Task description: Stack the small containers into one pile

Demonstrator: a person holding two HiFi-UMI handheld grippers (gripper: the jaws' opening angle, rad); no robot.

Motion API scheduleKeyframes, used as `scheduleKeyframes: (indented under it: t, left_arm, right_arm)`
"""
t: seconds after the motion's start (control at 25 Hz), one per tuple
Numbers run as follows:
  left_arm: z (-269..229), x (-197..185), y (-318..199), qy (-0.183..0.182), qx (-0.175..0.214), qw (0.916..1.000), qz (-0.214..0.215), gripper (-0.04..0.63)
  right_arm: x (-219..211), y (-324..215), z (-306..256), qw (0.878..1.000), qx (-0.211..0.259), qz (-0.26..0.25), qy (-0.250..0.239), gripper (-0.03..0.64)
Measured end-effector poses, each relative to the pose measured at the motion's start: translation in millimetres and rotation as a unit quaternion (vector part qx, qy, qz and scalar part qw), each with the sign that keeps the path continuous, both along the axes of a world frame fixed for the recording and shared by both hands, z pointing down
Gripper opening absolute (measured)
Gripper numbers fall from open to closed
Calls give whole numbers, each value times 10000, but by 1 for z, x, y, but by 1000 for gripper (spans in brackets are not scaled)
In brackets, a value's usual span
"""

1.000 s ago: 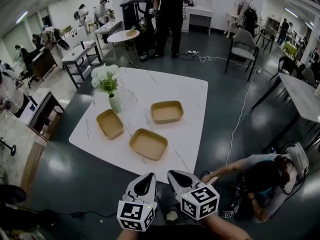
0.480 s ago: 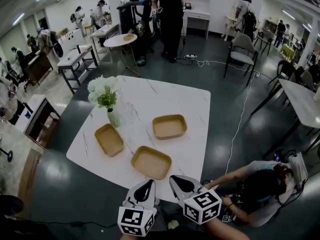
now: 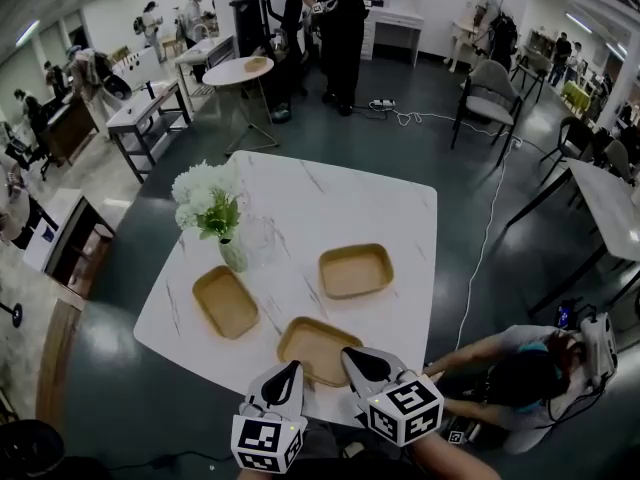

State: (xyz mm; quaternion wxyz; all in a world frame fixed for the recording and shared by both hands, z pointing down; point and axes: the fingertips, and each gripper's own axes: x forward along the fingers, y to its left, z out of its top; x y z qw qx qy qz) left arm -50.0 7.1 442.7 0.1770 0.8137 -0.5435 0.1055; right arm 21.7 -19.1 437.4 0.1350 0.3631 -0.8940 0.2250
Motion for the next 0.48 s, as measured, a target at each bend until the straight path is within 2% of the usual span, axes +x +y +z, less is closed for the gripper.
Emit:
scheduleKeyframes:
  t: [0.24, 0.48]
  left_arm:
    - [12, -25, -32, -129, -84, 9998, 99, -4]
    - [27, -32, -60, -194, -266, 9987, 392, 31]
  right_arm:
    - [0, -24, 16, 9991, -112, 305, 278, -2]
    - [15, -42, 33, 9951, -311, 804, 475, 12]
